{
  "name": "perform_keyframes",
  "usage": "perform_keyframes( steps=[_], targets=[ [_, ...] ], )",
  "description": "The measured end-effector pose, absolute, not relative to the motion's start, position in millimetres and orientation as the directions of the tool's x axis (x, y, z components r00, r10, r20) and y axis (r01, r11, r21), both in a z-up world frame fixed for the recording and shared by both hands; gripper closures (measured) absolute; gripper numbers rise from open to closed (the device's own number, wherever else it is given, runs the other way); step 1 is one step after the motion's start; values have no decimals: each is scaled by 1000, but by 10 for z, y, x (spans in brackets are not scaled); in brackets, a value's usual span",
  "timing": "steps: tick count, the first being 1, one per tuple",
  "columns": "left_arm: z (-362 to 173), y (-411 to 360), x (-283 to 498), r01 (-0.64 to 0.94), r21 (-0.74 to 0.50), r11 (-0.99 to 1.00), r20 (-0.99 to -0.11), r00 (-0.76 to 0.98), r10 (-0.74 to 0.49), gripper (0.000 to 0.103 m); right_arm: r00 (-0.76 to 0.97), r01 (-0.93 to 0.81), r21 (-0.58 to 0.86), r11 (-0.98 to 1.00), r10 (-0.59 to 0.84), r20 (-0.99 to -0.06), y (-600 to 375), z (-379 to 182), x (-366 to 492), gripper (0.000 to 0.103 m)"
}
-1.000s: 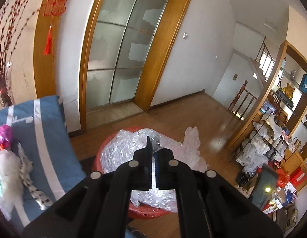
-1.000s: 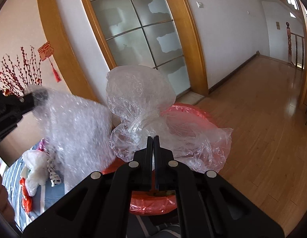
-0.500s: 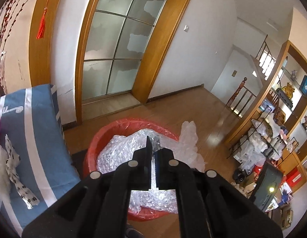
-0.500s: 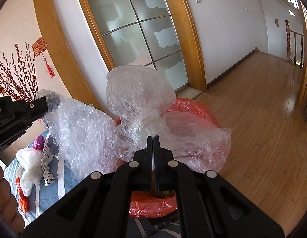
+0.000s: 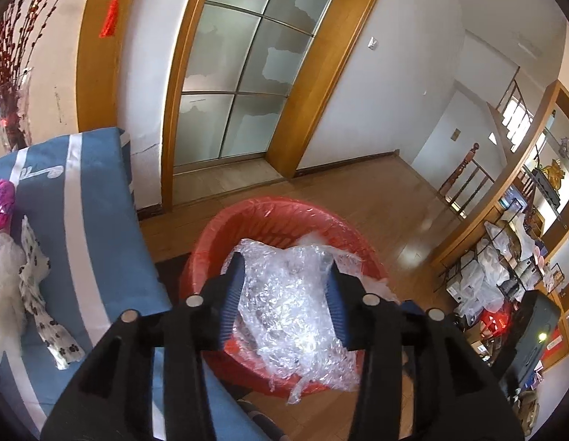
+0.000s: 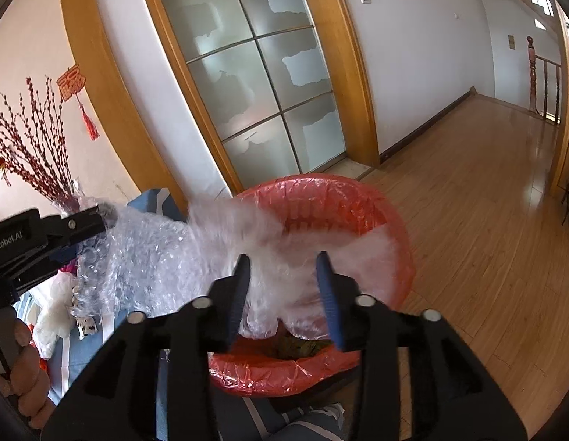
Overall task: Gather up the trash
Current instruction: 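Carry both items over the red basket and open both tools to drop them, then move both tools back over the table toward the remaining bags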
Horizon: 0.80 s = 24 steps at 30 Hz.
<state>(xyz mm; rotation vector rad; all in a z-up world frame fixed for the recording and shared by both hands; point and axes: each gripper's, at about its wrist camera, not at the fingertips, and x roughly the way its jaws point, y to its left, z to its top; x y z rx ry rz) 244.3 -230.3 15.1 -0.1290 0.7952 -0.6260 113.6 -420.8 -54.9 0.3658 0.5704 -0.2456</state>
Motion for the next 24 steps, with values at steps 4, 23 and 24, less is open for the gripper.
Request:
perform_keyframes(
  steps=[4, 23, 24],
  targets=[
    [132, -2184, 2418, 457, -326, 827, -629, 548, -551, 48, 816, 341, 256, 905, -149, -559, -4231, -509, 1071, 63],
    [292, -1607, 2162, 390, -259, 884, -617, 637, -462, 36, 841, 276, 187, 943, -143, -522, -3857, -347, 1038, 63],
    [294, -1516, 2134, 375, -249, 893, -616, 650, -445, 35, 843, 267, 184, 946, -137, -521, -3816, -341, 1050, 63]
  ],
)
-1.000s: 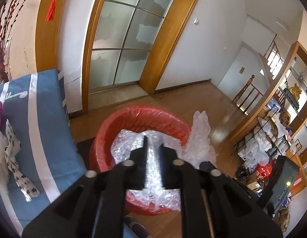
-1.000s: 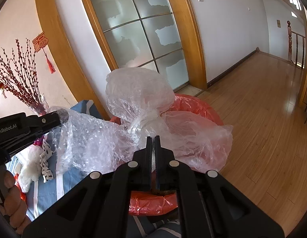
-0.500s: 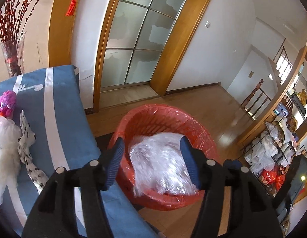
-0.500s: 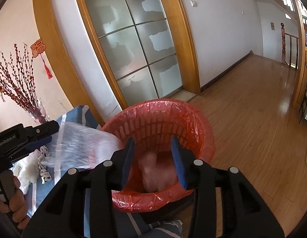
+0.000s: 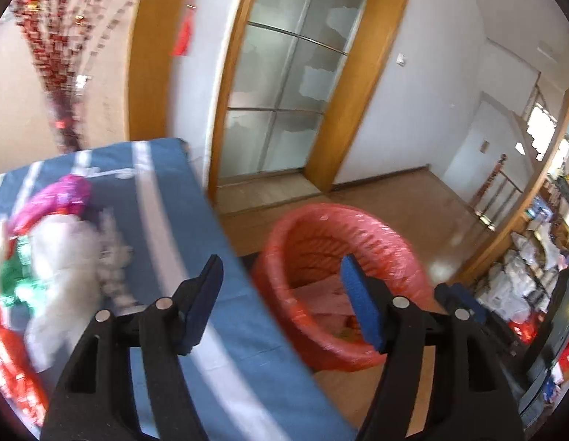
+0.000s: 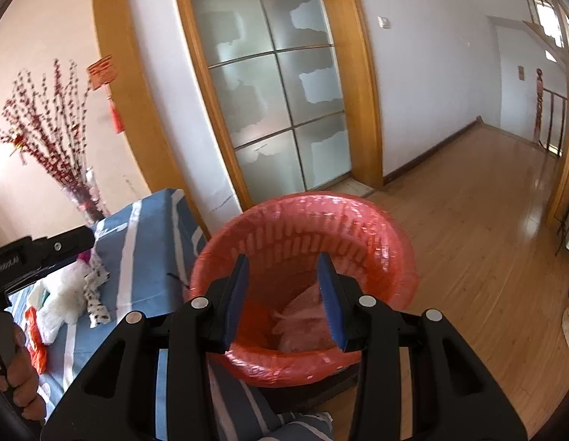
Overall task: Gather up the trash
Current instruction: 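Move both tools back over the table toward the remaining bags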
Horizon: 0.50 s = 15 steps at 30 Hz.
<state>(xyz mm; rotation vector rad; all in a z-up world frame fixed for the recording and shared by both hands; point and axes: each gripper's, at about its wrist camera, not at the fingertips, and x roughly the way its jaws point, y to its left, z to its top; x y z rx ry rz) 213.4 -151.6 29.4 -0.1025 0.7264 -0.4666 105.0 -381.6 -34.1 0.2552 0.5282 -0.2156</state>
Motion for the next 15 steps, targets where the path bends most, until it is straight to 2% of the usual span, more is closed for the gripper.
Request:
perform_keyframes(
  steps=[7, 15],
  targets=[
    [275, -740, 1887, 219, -169, 961, -608, 744, -277, 27, 848, 165, 160, 973, -57, -527, -3364, -342, 1127, 63],
    [140, 233, 1640, -19, -67, 998, -614, 789, -26, 26, 847, 54, 127, 990, 22, -531, -2822, -386, 1198, 63]
  ],
)
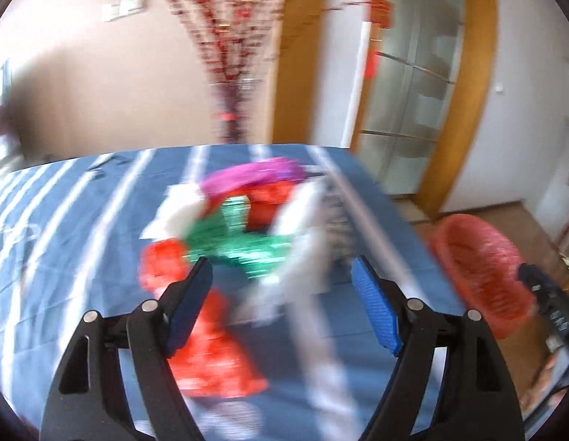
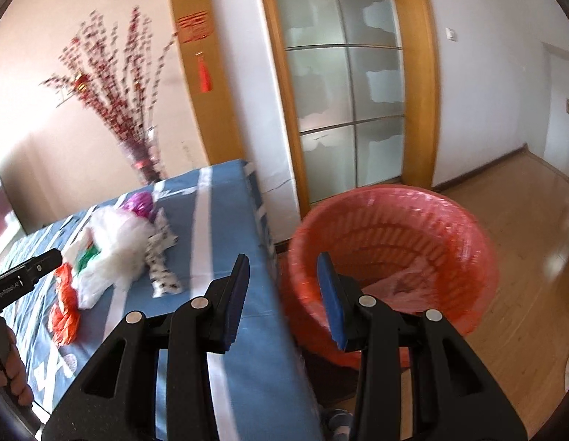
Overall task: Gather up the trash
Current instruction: 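Move both tools back over the table toward the remaining bags, then grasp the red bag with the left tool while the right tool grasps the white bag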
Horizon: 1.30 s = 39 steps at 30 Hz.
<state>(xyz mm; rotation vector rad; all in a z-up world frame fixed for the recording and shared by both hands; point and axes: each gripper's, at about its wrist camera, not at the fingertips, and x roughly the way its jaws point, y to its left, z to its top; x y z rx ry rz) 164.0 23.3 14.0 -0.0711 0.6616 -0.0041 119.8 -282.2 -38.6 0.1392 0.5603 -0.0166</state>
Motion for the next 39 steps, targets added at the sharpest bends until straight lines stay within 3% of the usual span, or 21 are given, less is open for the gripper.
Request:
perform_keyframes(
  steps=[7, 16, 22, 26, 32, 39],
  targets=[
    [-207, 816, 1622, -172, -33, 985, -680, 726, 104, 26, 826, -19, 123, 992, 85, -557, -2414, -473, 1269, 63],
    [-498, 899, 1803, -176, -90, 980, -745, 665, 51, 27, 804, -53, 105, 993, 105, -585, -2166, -530, 1266, 63],
    [-598, 916, 1863, -169, -149, 974, -765, 644, -6, 42, 794, -69, 94, 993, 112, -597, -2051, -548, 1289, 63],
    [-582, 917, 1837, -139, -181, 974, -755, 654, -46, 68, 789, -86, 88, 992, 122, -602, -1974, -553, 1318, 63],
    [-570, 983, 1776, -109, -195, 975, -740, 669, -73, 76, 778, -129, 82, 988, 152, -609, -1781, -572, 1380, 63],
    [-445, 1203, 1585, -104, -205, 973, -701, 710, -72, 76, 755, -197, 115, 974, 225, -616, -1492, -585, 1508, 63]
  ],
)
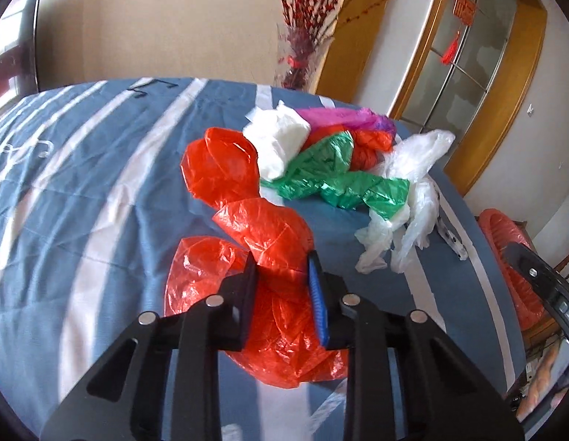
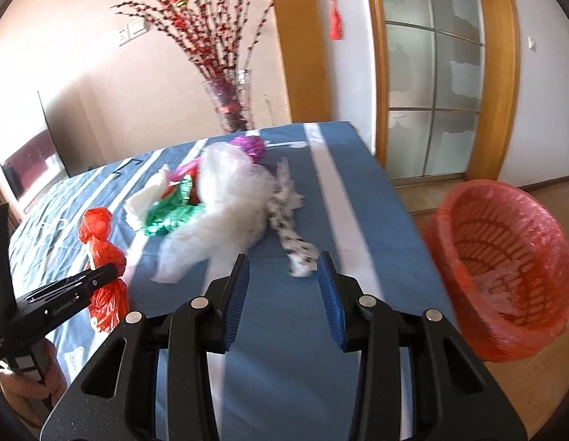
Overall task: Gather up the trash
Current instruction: 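Grasp the red bag with the left tool while the right tool grasps the white bag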
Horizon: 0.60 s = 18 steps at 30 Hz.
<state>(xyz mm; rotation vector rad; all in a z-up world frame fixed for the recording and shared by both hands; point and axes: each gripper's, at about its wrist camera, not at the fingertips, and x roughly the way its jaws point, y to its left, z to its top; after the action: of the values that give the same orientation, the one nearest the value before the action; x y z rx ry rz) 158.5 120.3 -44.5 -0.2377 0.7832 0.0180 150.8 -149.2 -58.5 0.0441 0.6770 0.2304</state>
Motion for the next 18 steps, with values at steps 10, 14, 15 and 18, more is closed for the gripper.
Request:
perform_keyframes(
  steps=[10, 14, 15, 18],
  targets=[
    [-272, 1513, 1410, -146, -191, 971, -668, 744, -20, 76, 701, -273, 185, 944, 327, -633, -910, -663, 1829, 63],
    [-269, 1547, 1409, -146, -199, 969, -666, 746, -24, 76, 680, -234, 166, 958, 283, -677, -820, -768, 1944, 70],
    [-276, 1549, 1411, -144, -199, 969, -666, 745, -26, 76, 673, -226, 169, 960, 279, -686, -835, -794, 1948, 74],
    [-305, 1541, 1413, -139, -205, 969, -670, 741, -35, 76, 659, -208, 156, 966, 256, -707, -876, -863, 1936, 96]
  ],
)
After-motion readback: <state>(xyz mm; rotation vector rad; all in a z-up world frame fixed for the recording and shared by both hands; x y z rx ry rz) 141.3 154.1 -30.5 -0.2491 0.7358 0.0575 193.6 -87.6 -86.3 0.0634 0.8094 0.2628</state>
